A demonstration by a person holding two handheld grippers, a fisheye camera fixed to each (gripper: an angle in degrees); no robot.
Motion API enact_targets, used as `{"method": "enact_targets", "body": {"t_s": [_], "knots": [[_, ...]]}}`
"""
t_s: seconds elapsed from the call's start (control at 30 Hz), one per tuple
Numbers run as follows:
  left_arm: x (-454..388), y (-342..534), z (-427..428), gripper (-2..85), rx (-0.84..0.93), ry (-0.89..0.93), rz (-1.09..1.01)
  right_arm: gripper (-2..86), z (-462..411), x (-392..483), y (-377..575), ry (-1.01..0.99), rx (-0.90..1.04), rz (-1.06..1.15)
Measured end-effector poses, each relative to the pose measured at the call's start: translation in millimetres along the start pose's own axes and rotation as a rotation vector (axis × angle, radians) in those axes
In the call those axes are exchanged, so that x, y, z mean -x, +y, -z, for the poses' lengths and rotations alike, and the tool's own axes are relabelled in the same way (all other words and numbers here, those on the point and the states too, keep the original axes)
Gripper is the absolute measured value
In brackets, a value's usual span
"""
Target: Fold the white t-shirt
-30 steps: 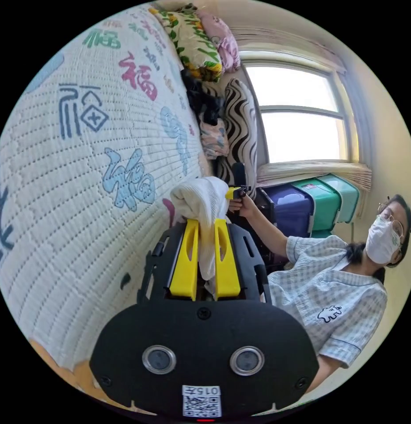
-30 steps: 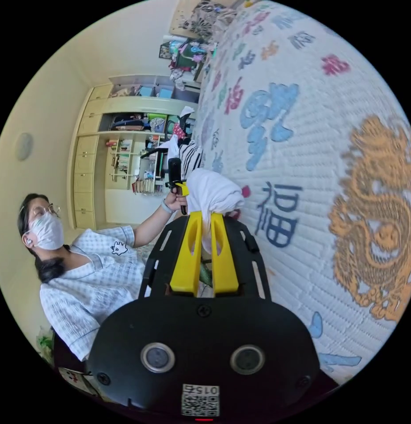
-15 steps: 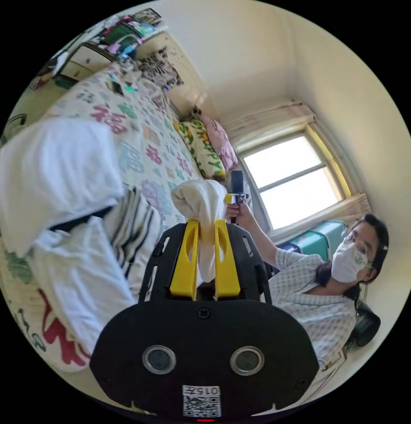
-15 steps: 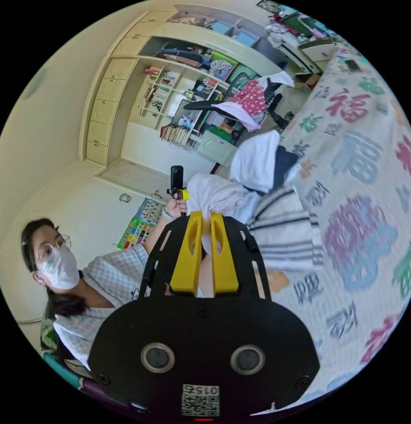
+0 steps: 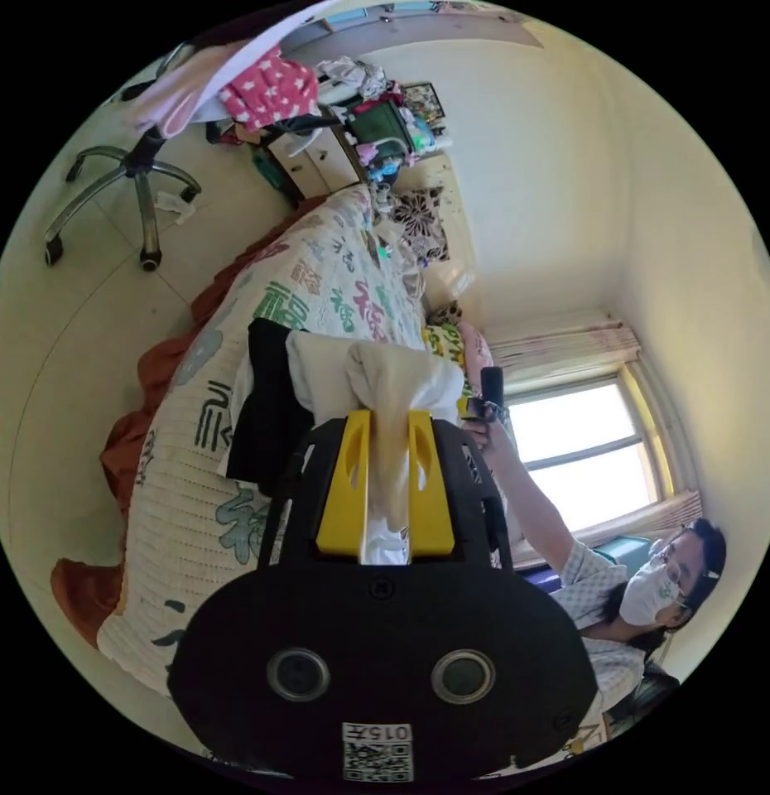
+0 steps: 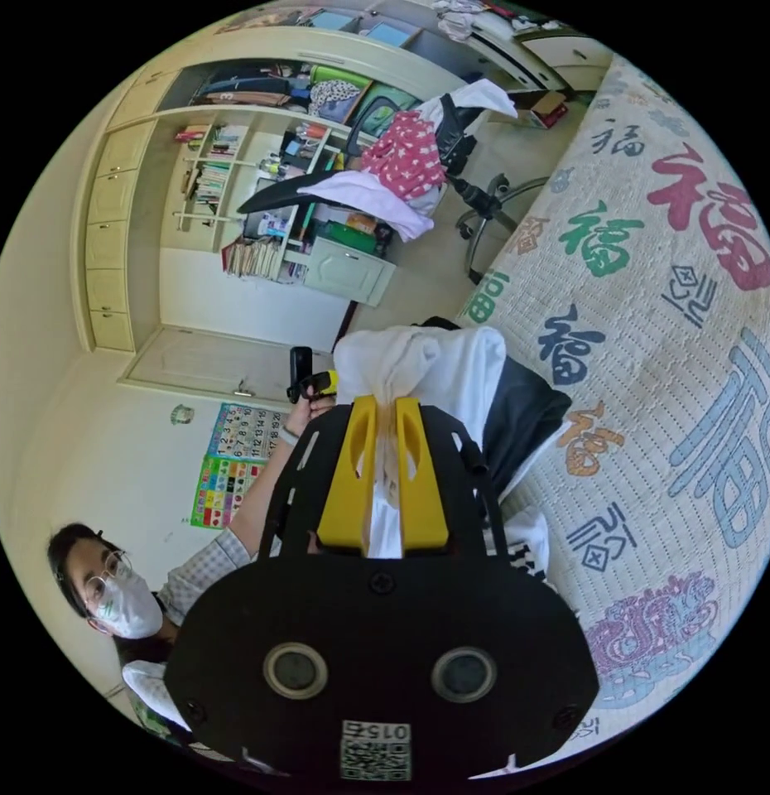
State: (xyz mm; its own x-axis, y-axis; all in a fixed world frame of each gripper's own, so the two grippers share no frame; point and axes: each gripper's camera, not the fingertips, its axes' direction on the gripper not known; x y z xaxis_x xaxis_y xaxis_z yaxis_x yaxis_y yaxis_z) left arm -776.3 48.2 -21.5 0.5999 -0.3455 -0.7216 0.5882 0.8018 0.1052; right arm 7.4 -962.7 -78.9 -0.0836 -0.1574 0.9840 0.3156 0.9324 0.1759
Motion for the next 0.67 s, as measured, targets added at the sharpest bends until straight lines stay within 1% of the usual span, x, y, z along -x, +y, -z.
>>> {"method": "enact_targets", "body": {"t_s": [0.1, 0.2, 0.27, 0.37, 0.43, 0.5, 0.57, 0.63, 0.67], "knots": [[2.0, 15.8, 30.1, 7.3, -0.065, -0.007, 0.001, 5.3, -0.7, -11.6, -0.4, 0.005, -0.065, -0.011], [-7.9, 41.1, 63.7, 6.9, -0.132, -0.001, -0.041, 6.6, 9.3, -18.5, 12.3, 0.003, -0.132, 0.006], [-27.8, 71.5, 84.6, 6.9, -0.16, -0.053, -0.108, 7.7, 15.8, -19.4, 26.9, 0.031, -0.149, 0.037], [-56.9, 122.4, 88.0, 7.2, -0.146, -0.112, -0.196, 10.6, 11.6, -19.8, 55.5, 0.184, -0.059, 0.094], [-70.7, 155.0, 76.9, 7.9, -0.115, -0.125, -0.231, 13.6, -9.2, -26.6, 77.1, 0.339, 0.067, 0.108], [-81.1, 185.5, 58.8, 8.7, -0.075, -0.134, -0.245, 15.5, -31.1, -34.5, 88.9, 0.392, 0.156, 0.114], [-91.7, 217.7, 31.0, 9.6, -0.02, -0.147, -0.248, 16.7, -53.6, -43.7, 94.7, 0.379, 0.218, 0.103], [-99.0, 234.8, 13.1, 10.2, 0.004, -0.145, -0.241, 16.2, -84.0, -55.4, 97.1, 0.347, 0.295, 0.06], [-103.6, 243.6, 4.1, 10.3, 0.009, -0.142, -0.238, 14.5, -90.7, -56.4, 98.0, 0.355, 0.307, 0.056]]}}
